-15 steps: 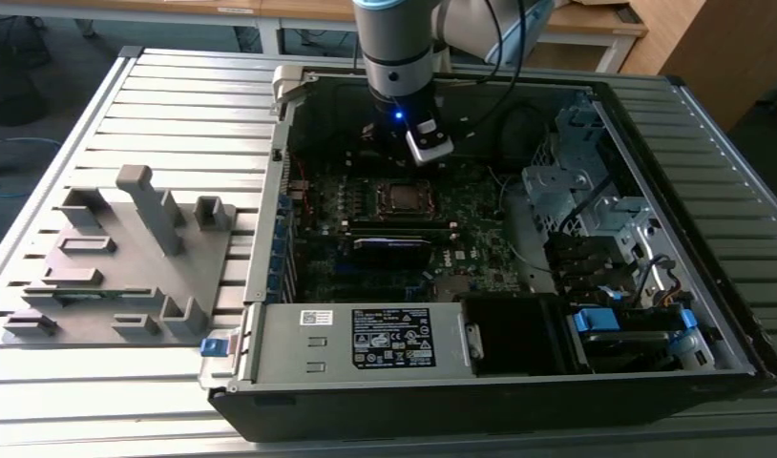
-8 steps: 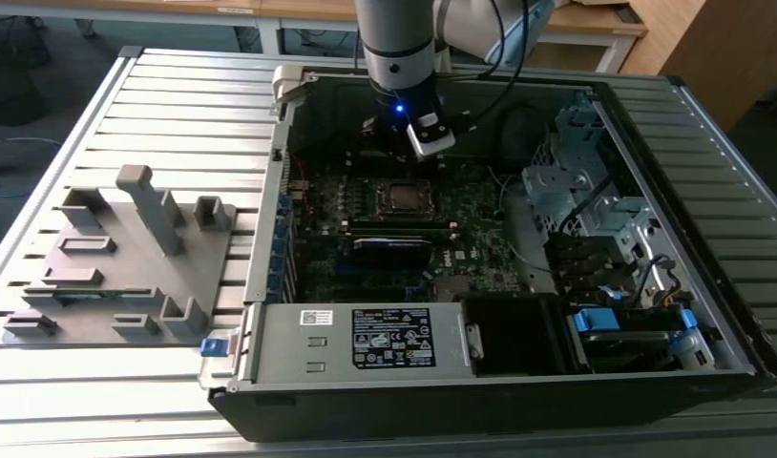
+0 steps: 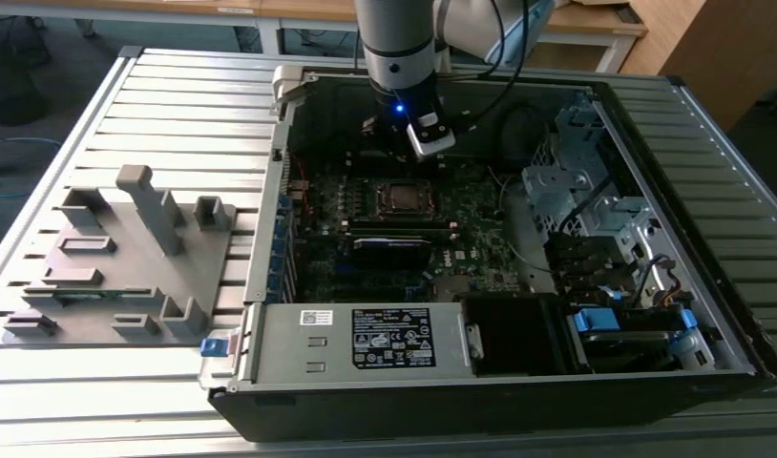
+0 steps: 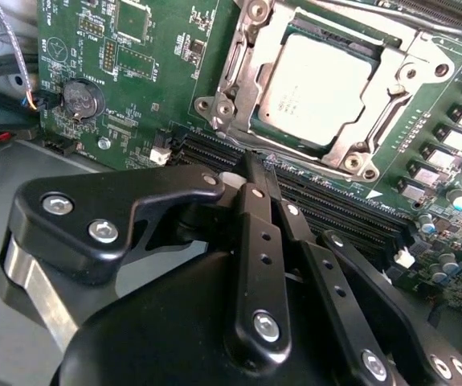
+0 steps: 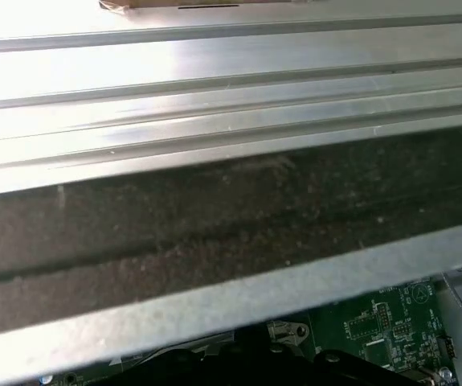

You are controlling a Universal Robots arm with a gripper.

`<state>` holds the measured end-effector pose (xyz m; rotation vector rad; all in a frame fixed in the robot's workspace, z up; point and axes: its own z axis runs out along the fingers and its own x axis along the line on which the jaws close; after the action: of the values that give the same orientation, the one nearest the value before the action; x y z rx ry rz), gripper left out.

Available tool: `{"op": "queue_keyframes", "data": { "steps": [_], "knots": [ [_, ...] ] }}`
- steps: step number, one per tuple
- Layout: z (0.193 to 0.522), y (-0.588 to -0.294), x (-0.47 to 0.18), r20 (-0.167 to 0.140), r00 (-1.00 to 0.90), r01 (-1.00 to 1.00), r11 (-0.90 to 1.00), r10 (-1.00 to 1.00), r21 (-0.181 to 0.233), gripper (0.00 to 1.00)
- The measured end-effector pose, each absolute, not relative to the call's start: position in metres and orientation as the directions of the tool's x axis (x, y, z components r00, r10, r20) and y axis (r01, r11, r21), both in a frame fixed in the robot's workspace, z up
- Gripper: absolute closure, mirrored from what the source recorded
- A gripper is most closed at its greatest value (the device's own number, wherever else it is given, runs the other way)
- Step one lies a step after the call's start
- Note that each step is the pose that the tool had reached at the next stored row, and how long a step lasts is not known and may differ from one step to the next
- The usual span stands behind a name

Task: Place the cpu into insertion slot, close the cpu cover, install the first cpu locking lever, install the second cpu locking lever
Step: 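Install the first cpu locking lever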

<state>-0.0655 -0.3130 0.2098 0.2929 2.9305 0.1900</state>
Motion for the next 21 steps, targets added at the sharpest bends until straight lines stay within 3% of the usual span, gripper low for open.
{"op": "queue_keyframes", "data": {
  "steps": [5, 21],
  "knots": [
    [0.2094, -0.3131, -0.0655, -0.144, -0.968, 0.188, 0.972, 0.208, 0.139, 0.90],
    [0.2124, -0.3130, -0.0655, -0.143, -0.968, 0.188, 0.972, 0.208, 0.139, 0.90]
  ]
}}
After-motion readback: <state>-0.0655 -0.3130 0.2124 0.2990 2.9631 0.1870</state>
